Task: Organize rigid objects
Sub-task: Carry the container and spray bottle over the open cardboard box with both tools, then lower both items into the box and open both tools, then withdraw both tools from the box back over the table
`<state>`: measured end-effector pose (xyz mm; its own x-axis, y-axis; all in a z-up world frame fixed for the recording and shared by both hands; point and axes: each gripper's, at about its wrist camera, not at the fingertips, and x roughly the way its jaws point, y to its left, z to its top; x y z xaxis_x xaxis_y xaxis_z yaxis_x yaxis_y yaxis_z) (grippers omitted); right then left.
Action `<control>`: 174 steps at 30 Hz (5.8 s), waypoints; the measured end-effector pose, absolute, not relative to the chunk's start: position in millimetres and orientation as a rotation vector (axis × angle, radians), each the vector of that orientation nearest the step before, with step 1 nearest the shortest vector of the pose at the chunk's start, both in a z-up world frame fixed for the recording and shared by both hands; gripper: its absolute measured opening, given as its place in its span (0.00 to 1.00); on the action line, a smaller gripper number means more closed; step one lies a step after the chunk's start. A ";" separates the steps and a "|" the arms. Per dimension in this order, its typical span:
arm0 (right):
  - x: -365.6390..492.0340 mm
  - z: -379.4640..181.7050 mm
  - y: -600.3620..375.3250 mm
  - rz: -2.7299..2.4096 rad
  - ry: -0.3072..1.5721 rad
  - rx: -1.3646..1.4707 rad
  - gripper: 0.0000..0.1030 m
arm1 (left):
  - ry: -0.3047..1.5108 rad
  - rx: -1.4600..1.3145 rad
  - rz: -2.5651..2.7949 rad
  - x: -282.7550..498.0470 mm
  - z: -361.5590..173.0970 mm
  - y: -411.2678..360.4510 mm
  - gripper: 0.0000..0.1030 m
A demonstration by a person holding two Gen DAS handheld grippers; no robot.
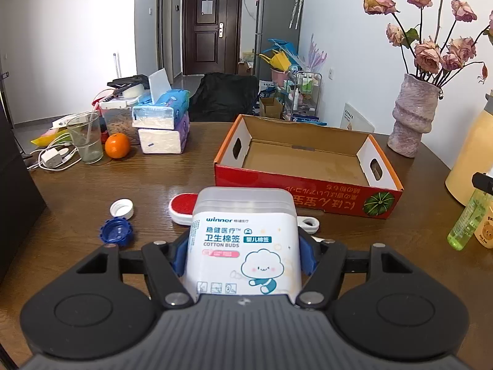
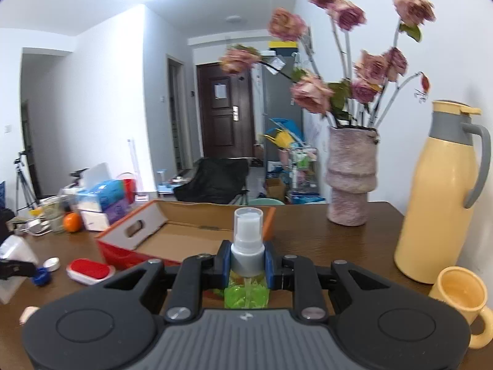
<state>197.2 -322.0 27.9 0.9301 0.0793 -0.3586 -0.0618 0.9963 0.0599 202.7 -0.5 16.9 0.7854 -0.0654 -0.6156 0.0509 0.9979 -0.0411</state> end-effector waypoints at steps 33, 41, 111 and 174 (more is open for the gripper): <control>212.9 58.9 -206.1 0.205 0.353 0.007 0.20 | 0.639 0.055 -0.081 246.8 49.5 8.5 0.65; 255.0 64.1 -207.5 0.178 0.373 0.016 0.20 | 0.648 0.062 -0.055 289.8 54.3 -6.6 0.65; 346.5 24.7 -243.7 0.099 0.397 0.094 1.00 | 0.611 0.008 0.024 375.1 13.7 -9.3 1.00; 139.4 -43.9 -141.5 0.202 0.473 -0.025 1.00 | 0.595 -0.040 0.142 129.7 -37.7 88.5 1.00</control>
